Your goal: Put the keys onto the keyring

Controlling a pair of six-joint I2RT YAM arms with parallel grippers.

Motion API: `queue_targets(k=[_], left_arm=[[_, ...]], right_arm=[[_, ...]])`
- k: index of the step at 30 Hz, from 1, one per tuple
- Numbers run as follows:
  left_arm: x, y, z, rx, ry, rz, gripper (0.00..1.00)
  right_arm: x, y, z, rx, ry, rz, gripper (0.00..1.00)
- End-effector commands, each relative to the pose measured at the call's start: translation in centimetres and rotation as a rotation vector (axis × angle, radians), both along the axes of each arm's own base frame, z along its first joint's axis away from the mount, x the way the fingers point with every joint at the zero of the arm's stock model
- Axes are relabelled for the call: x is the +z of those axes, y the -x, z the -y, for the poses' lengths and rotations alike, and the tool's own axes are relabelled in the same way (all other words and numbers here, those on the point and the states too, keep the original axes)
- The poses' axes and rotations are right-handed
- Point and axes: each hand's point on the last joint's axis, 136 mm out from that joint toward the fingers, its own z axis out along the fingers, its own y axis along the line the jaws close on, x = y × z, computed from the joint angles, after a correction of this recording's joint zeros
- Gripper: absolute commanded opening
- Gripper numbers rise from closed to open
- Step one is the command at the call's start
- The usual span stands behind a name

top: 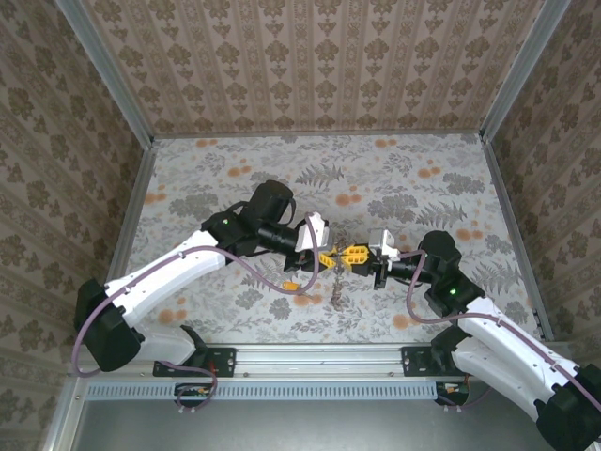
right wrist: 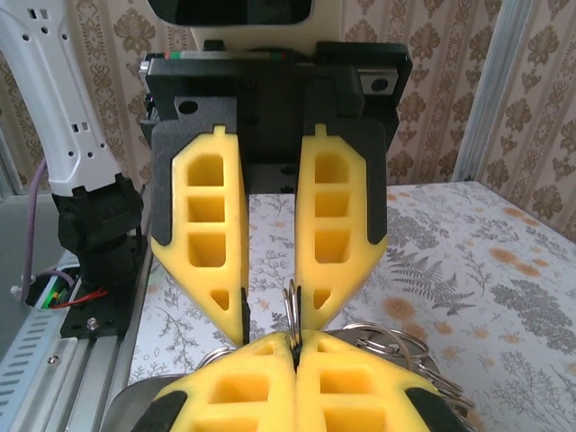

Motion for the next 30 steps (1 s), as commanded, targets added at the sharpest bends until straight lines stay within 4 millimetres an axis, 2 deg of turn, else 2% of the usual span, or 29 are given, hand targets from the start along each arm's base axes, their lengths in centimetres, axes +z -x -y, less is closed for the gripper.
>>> queue_targets(k=[1, 9, 16, 30], left_arm=[[0.7, 0.2, 0.0, 0.001, 0.020, 0.003, 0.23], [2.7, 0.2, 0.4, -0.015, 0.069, 0.035, 0.23], [2.7, 0.6, 0.1, -0.024, 0.067, 0.026, 0.20], [3.2, -0.2, 0.6, 0.007, 0.084, 0.014, 0.20]], right_arm=[[3.0, 0.2, -0.2, 0.018, -0.053, 0.080, 0.00], [3.1, -0.1, -0.4, 0.026, -0.045, 0.081, 0.00], [3.1, -0.2, -0.4, 0.021, -0.042, 0.083, 0.00], [1.9, -0.5, -0.1, -0.015, -0.008, 0.067, 0.00]])
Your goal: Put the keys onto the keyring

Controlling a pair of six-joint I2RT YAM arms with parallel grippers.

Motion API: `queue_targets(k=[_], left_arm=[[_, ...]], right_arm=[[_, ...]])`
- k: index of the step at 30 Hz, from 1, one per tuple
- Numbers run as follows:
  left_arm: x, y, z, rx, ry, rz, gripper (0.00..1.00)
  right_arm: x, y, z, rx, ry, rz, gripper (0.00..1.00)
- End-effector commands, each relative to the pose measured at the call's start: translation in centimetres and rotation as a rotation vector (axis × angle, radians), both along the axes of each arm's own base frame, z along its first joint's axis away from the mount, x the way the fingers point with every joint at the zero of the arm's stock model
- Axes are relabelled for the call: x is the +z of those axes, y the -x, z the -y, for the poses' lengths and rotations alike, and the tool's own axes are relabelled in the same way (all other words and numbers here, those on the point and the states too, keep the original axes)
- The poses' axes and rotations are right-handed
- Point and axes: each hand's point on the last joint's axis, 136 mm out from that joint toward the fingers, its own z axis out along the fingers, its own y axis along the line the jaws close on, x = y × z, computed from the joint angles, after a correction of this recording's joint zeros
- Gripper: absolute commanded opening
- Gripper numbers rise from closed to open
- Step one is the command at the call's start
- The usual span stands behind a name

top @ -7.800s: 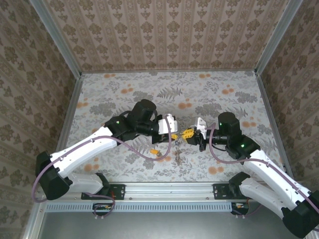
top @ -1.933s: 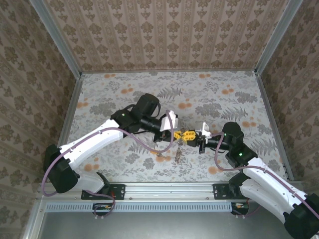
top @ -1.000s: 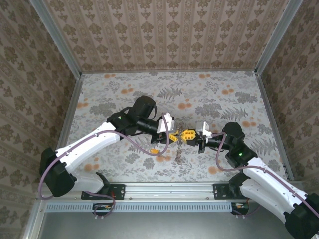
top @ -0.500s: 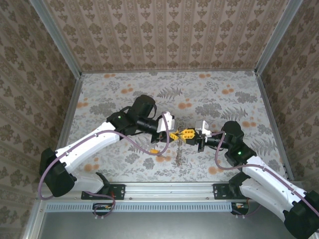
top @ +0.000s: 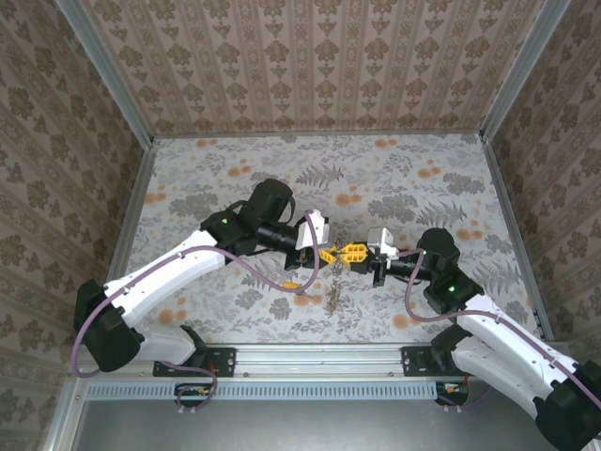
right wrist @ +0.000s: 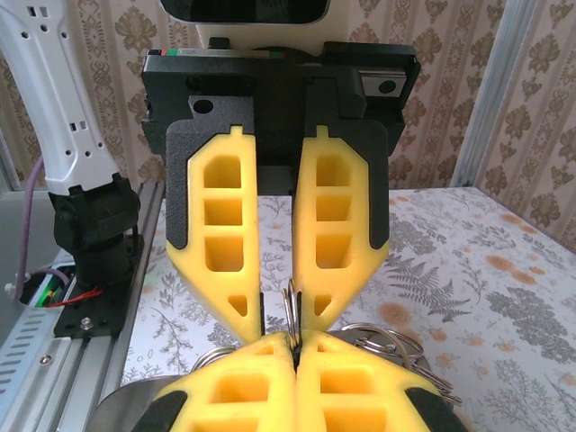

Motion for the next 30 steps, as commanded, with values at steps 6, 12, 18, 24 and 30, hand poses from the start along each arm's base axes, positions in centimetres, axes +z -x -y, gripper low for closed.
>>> queue_targets(k=[6, 12, 18, 24, 30], left_arm=[[2.3, -0.1, 0.5, -0.001, 0.067, 0.021, 0.19], [2.3, -0.5, 0.6, 0.017, 0.060, 0.023, 0.20], [2.1, -0.5, 0.8, 0.005, 0.054, 0.007, 0.17], [1.7, -0.4, 1.0, -0.006, 0.045, -0.006, 0.06], [1.7, -0.7, 0.8, 0.007, 0.007, -0.002, 0.00]], right_arm=[[1.4, -0.2, 0.2, -0.026, -0.015, 0.042, 0.00], [1.5, -0.5, 0.4, -0.049, -0.015, 0.039, 0.00], [1.7, -0.7, 0.5, -0.063, -0.023, 0.044, 0.00], [2.3, -0.5, 0.7, -0.065, -0.042, 0.056, 0.00], [1.9, -0.8, 1.0, -0.098, -0.026, 0.055, 0.00]])
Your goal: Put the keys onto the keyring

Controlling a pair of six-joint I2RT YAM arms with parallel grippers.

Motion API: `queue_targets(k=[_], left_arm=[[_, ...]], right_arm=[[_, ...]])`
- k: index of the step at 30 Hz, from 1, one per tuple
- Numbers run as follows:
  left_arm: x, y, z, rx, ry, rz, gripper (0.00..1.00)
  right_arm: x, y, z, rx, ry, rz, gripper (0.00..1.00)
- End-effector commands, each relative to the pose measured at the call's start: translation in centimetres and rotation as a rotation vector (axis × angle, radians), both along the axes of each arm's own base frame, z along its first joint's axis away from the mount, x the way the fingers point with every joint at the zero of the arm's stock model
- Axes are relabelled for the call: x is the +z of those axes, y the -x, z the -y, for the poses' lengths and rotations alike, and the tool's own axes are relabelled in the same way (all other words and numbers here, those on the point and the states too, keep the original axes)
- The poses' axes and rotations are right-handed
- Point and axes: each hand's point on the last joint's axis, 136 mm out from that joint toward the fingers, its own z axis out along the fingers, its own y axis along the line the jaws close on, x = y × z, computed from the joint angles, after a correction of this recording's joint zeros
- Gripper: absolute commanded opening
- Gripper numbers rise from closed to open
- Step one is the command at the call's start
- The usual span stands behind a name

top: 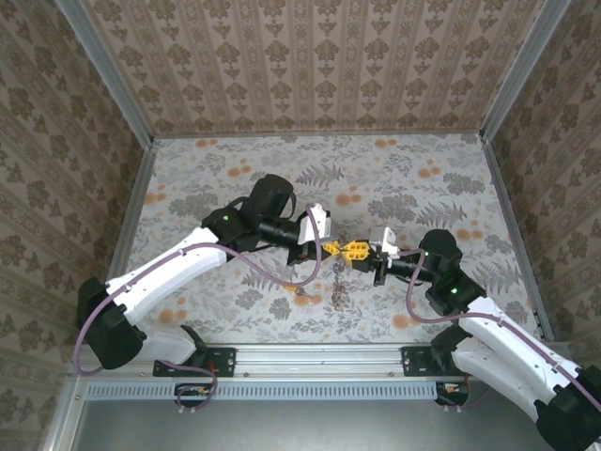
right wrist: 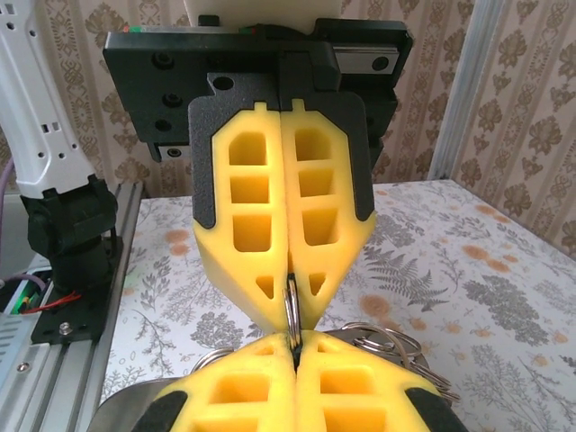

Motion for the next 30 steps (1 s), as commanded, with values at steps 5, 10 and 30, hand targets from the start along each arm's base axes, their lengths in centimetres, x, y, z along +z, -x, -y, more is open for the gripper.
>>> queue_targets(k=[5, 10, 30], left_arm=[[0.7, -0.5, -1.0, 0.041, -0.076, 0.060, 0.00], [1.1, -1.2, -2.0, 0.091, -0.128, 0.127, 0.00], [1.8, -3.6, -15.3, 0.425, -0.197, 0.073, 0.00]], right_arm=[[1.1, -0.6, 1.2, -0.093, 0.065, 0.096, 0.31], [0.6, -0.3, 1.1, -0.066, 0.126, 0.099, 0.37], [-6.6, -0.3, -0.5, -0.063, 0.288, -0.182, 0.53]])
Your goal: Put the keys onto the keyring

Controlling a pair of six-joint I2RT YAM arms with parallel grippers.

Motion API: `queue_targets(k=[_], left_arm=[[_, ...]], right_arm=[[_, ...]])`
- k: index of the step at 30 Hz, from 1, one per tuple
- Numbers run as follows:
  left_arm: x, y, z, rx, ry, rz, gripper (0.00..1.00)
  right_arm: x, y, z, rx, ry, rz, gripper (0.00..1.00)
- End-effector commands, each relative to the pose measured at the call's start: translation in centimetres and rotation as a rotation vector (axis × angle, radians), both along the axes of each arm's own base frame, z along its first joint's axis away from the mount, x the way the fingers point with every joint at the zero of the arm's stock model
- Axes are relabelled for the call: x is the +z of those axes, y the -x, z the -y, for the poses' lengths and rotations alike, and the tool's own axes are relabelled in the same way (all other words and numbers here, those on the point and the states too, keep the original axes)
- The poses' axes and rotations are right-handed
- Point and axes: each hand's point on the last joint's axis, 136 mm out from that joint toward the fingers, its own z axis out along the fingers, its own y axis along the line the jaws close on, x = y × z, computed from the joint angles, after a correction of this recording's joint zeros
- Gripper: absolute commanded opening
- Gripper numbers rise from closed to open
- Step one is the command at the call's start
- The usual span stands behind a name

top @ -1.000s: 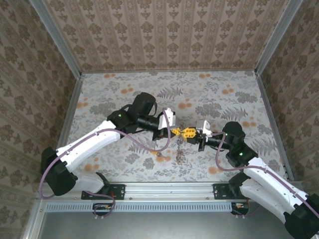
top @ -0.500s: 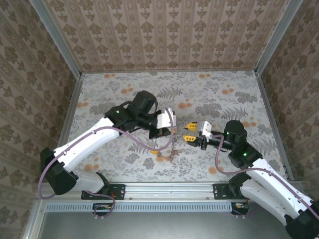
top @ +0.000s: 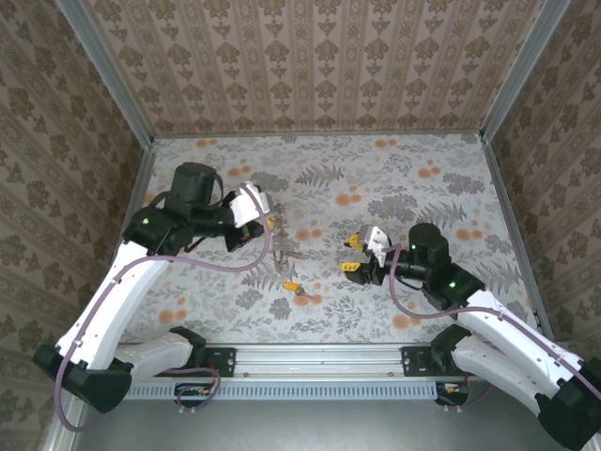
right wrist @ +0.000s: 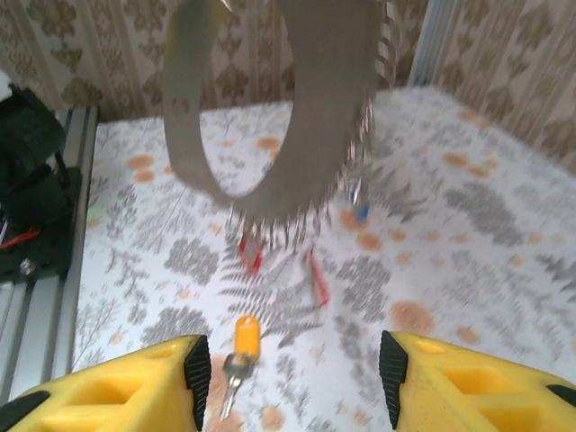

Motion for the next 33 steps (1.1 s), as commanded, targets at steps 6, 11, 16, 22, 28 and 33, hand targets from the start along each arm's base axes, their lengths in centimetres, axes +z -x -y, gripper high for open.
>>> queue_targets(k=[6, 11, 16, 22, 28, 33], left_arm=[[-4.3, 4.2, -3.2, -0.049, -0.067, 0.001, 0.00], [-7.2, 4.1, -3.5, -0.027, -0.071, 0.011, 0.00], [-9.8, 5.2, -3.6, -0.107, -0.119, -0.016, 0.00], [-11.0, 5.7, -3.7, -0.131, -0.130, -0.012, 0.00], [-11.6, 6.0, -4.0, -0.141, -0.140, -0.023, 0.00], [-12.3, 5.3, -4.8, -0.101, -0.127, -0.046, 0.00]], right_arm=[[-8.2, 3.1, -1.8, 0.232, 0.423, 0.070, 0.51], [-10.5, 2.5, -3.7, 0.378, 0.499, 0.135, 0.47], [-13.3, 1.2, -5.4, 0.484, 0.577, 0.122, 0.44], [-15.1, -1.2, -8.4, 0.508, 0.568, 0.114, 0.45], [-17.2, -2.0, -9.6, 0.550, 0.593, 0.095, 0.42], [-18.2, -2.2, -10.8, 0.580, 0.585, 0.027, 0.36]])
